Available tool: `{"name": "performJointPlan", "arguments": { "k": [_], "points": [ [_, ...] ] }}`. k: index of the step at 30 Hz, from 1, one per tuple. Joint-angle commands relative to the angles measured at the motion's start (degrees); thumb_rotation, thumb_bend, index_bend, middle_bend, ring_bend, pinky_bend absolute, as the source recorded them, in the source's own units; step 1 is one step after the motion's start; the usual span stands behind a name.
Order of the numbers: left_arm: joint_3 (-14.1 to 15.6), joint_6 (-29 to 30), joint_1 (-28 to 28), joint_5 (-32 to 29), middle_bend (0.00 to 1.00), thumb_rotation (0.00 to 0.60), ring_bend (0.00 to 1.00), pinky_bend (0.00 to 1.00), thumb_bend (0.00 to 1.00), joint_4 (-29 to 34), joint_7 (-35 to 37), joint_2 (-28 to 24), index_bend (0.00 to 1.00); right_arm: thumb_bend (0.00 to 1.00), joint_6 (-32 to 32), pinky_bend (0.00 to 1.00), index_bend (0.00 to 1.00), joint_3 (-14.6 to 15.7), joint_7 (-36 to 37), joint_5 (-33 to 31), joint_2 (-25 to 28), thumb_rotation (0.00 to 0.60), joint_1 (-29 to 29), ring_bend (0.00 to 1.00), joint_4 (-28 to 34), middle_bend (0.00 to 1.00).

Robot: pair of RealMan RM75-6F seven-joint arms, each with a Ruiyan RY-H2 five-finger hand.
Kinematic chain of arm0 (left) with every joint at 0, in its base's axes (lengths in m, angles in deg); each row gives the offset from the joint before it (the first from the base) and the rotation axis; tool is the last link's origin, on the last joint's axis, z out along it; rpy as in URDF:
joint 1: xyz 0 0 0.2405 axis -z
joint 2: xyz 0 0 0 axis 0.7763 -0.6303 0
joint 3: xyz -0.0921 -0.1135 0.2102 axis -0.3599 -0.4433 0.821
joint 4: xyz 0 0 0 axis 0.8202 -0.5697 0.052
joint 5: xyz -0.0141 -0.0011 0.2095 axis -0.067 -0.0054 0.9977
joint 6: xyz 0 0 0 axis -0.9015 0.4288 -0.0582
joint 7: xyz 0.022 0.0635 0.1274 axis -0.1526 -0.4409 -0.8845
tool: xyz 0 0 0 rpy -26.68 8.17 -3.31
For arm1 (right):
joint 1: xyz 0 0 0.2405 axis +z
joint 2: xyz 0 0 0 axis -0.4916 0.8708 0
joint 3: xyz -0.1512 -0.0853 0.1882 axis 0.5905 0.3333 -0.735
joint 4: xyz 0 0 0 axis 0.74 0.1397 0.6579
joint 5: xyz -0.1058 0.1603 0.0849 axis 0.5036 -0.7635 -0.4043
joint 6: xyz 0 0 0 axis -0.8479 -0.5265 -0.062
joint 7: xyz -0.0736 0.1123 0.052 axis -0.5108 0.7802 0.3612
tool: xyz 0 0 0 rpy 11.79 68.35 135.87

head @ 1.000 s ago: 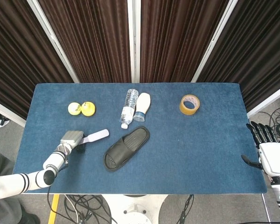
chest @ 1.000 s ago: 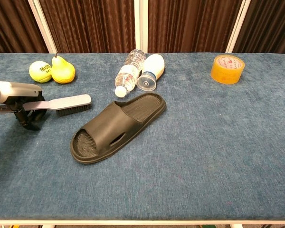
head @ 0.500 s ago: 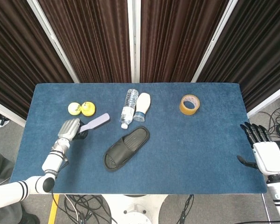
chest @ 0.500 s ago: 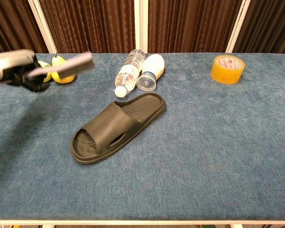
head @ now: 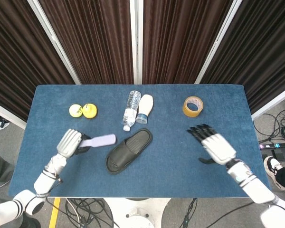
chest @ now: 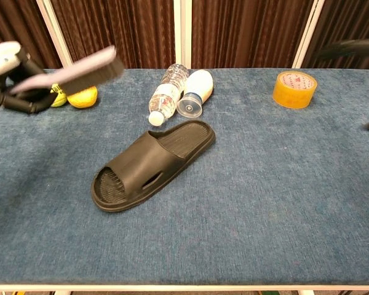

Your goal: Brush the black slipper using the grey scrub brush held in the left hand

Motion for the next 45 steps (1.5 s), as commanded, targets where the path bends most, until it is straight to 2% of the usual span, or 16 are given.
{"name": "performJointPlan", "arguments": {
  "k": [1, 5, 10, 13, 22, 27, 31, 33, 35, 38, 41, 45],
  "points": [
    [2.05, 1.21, -1.58, 2.04, 1.0, 0.6, 1.0, 1.0, 0.55, -1.65, 0.79, 1.21, 1.0, 0.04, -14.34, 0.0, 0.0, -4.12, -4.07, -5.69, -7.72, 0.6, 12.41, 0.0, -2.29, 0.03],
    [3.25, 1.49, -2.74, 3.08, 1.0, 0.6, 1.0, 1.0, 0.55, -2.65, 0.22, 2.28, 1.0, 0.03, -22.01, 0.0, 0.0, -5.57, -9.31, -11.07, -14.49, 0.6, 20.05, 0.0, -7.18, 0.02],
    [3.6, 0.58, -2.99, 3.77, 1.0, 0.6, 1.0, 1.0, 0.55, -3.93, -1.5, 3.93, 1.0, 0.03, -27.19, 0.0, 0.0, -4.63, -16.91, -18.2, -22.57, 0.6, 27.63, 0.0, -14.78, 0.03],
    [3.24, -0.67, -2.59, 3.68, 1.0, 0.6, 1.0, 1.0, 0.55, -5.14, -2.31, 5.07, 1.0, 0.03, -27.49, 0.0, 0.0, -3.73, -20.23, -22.86, -26.34, 0.6, 30.71, 0.0, -18.73, 0.03],
    [2.13, -3.28, -1.17, 3.52, 1.0, 0.6, 1.0, 1.0, 0.55, -7.05, -2.14, 7.12, 1.0, 0.03, -27.13, 0.0, 0.0, 0.2, -25.84, -34.57, -32.13, 0.6, 37.2, 0.0, -26.2, 0.04],
    [1.99, -3.12, -1.06, 3.87, 1.0, 0.6, 1.0, 1.0, 0.55, -7.94, -2.19, 7.59, 1.0, 0.04, -26.72, 0.0, 0.0, 2.08, -26.96, -38.7, -34.32, 0.6, 39.55, 0.0, -29.07, 0.05],
    [2.38, -3.43, -0.73, 4.62, 1.0, 0.6, 1.0, 1.0, 0.55, -9.83, -2.49, 8.56, 1.0, 0.1, -26.53, 0.0, 0.01, 3.09, -27.07, -41.14, -36.07, 0.6, 41.08, 0.0, -31.3, 0.08],
    [2.45, -3.58, -0.52, 4.87, 1.0, 0.6, 1.0, 1.0, 0.55, -10.71, -2.29, 9.29, 1.0, 0.14, -26.47, 0.01, 0.05, 3.41, -27.13, -41.76, -36.63, 0.6, 41.71, 0.0, -32.11, 0.11],
    [2.08, -4.16, 0.02, 4.77, 1.0, 0.6, 1.0, 1.0, 0.55, -12.2, -2.0, 10.31, 1.0, 0.21, -25.82, 0.05, 0.15, 3.66, -27.16, -41.9, -37.13, 0.6, 42.11, 0.03, -32.59, 0.17],
    [0.42, -6.0, 1.04, 3.11, 1.0, 0.6, 1.0, 1.0, 0.55, -14.75, 0.07, 12.05, 1.0, 0.28, -25.23, 0.1, 0.26, 4.12, -27.04, -41.87, -37.32, 0.6, 42.33, 0.09, -32.76, 0.23],
    [-1.3, -7.77, 2.25, 1.54, 1.0, 0.6, 1.0, 1.0, 0.55, -18.16, 1.49, 14.04, 1.0, 0.3, -25.04, 0.12, 0.3, 4.66, -27.02, -42.15, -37.28, 0.6, 42.59, 0.11, -32.82, 0.26],
    [-1.85, -10.61, 3.55, 0.56, 1.0, 0.6, 1.0, 1.0, 0.55, -22.52, 2.05, 16.12, 1.0, 0.31, -24.78, 0.14, 0.32, 5.22, -26.95, -42.62, -37.22, 0.6, 42.88, 0.12, -32.89, 0.27]
  ]
}}
